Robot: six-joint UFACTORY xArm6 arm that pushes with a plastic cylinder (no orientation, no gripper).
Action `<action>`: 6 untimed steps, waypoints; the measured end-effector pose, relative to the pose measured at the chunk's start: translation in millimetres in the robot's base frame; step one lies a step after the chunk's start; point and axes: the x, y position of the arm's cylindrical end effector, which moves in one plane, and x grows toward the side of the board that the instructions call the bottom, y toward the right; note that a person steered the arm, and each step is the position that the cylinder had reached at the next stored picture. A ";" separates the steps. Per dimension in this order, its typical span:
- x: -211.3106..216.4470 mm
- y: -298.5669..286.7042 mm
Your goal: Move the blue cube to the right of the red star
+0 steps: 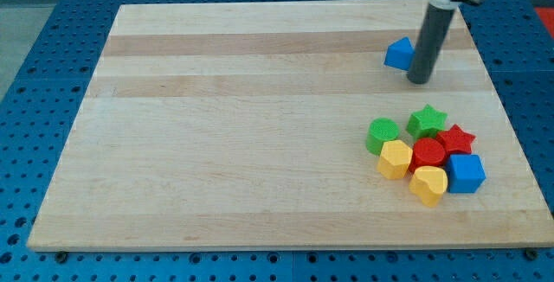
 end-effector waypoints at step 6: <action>217.8 26.1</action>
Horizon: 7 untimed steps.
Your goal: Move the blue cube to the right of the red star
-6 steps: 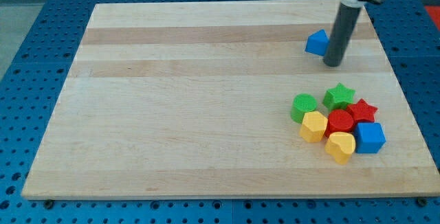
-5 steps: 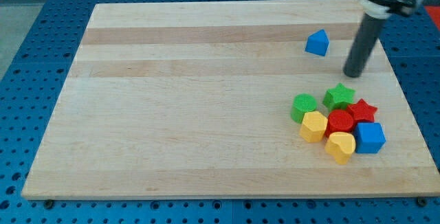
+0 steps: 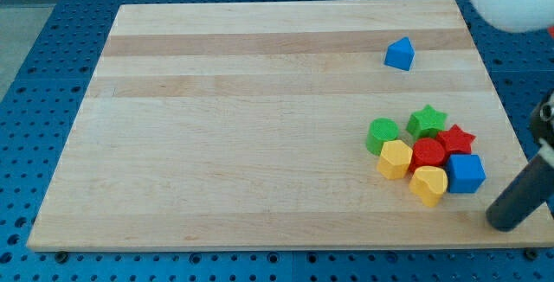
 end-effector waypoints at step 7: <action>-59.2 -9.7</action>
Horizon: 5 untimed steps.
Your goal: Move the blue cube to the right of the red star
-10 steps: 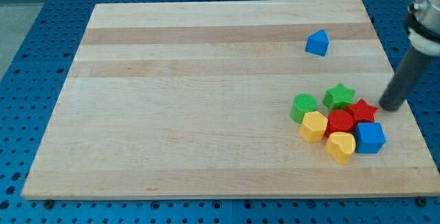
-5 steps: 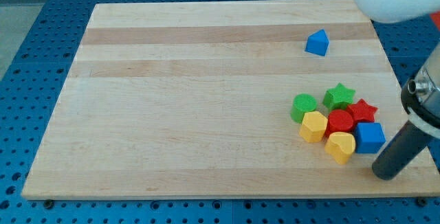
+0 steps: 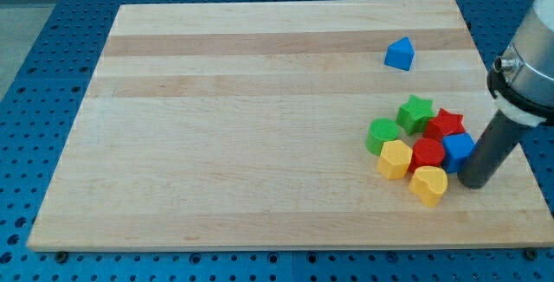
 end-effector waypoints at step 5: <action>-73.4 1.0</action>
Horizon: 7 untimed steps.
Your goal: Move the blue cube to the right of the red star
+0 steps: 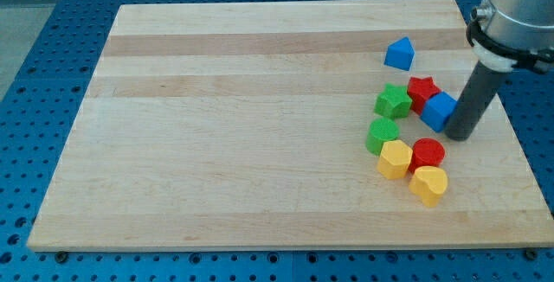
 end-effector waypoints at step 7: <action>-104.3 -19.3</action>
